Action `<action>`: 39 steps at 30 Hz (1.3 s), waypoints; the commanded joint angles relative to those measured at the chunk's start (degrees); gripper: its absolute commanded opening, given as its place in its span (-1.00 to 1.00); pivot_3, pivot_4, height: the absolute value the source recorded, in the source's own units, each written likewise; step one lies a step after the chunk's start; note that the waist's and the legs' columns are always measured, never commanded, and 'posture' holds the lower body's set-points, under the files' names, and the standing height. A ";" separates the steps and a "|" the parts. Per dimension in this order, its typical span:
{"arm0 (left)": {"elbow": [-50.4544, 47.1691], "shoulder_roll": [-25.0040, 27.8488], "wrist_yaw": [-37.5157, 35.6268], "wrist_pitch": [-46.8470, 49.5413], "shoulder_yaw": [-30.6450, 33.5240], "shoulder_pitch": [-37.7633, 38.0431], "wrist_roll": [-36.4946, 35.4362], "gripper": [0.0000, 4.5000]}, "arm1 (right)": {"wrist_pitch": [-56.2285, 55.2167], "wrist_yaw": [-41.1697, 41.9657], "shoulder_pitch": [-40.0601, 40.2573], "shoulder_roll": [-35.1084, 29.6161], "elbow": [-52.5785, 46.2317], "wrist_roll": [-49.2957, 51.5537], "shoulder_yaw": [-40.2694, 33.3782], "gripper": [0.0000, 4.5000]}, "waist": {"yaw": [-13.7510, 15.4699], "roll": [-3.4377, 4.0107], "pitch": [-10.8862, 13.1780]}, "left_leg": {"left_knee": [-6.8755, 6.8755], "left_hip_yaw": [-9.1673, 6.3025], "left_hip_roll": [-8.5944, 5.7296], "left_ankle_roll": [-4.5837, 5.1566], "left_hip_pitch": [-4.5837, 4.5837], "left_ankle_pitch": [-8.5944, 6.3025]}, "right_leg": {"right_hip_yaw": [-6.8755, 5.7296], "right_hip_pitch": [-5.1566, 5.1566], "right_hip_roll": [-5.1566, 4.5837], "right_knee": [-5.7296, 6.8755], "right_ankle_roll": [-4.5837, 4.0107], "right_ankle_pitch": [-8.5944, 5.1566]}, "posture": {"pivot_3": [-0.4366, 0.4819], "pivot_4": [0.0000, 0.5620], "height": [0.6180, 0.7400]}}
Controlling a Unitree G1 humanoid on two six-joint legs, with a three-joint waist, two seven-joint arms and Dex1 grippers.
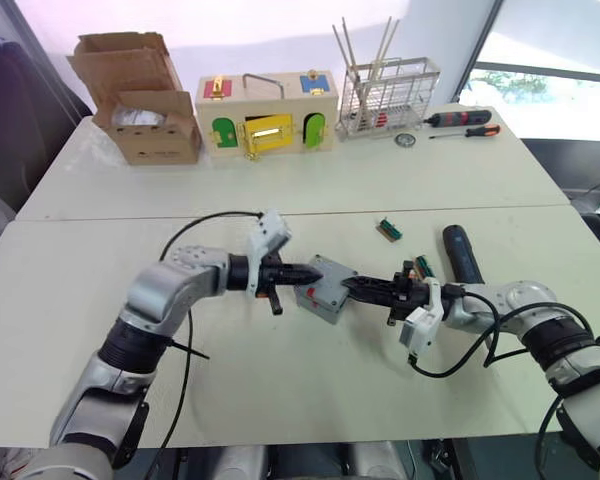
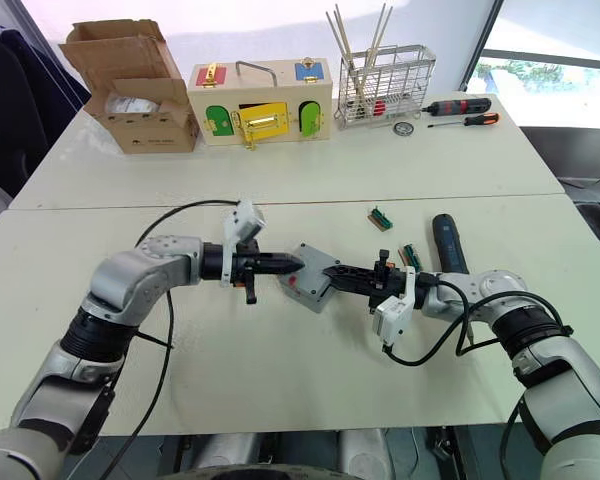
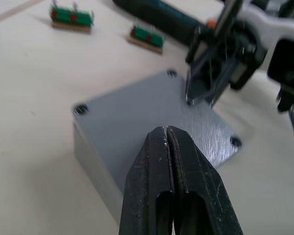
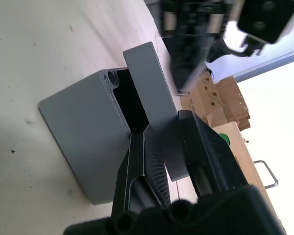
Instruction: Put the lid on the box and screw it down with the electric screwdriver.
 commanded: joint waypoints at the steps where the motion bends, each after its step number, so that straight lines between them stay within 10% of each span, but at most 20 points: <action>1: 1.26 0.82 -0.28 -2.24 -4.86 0.03 5.29 -1.00 | -0.57 1.20 1.18 -0.95 0.87 -1.44 2.01 -0.72 | 0.15 0.01 -0.01 | 0.00 0.00 0.00 0.00 0.06 0.00 | 0.00 0.08 0.00 -0.01 0.00 0.00 | -0.05 -0.47 0.84; 10: 3.37 0.25 -1.41 -2.83 -7.57 1.17 8.03 -1.00 | -0.20 3.91 1.70 -2.94 -0.49 1.12 0.65 0.83 | -0.09 -0.11 -0.45 | -0.01 -0.02 0.02 0.02 0.34 -0.01 | -0.01 0.39 0.02 -0.06 -0.03 -0.02 | -0.05 -0.47 0.84; 39: 4.42 0.33 1.17 -3.91 -6.76 3.27 9.84 -1.00 | -0.54 19.29 4.42 -4.17 -5.65 9.30 -2.70 0.83 | -0.08 -0.13 -0.57 | -0.20 -0.06 0.10 0.48 1.11 -0.28 | -0.08 1.25 0.04 -0.52 -0.13 -0.09 | -0.05 -0.47 0.84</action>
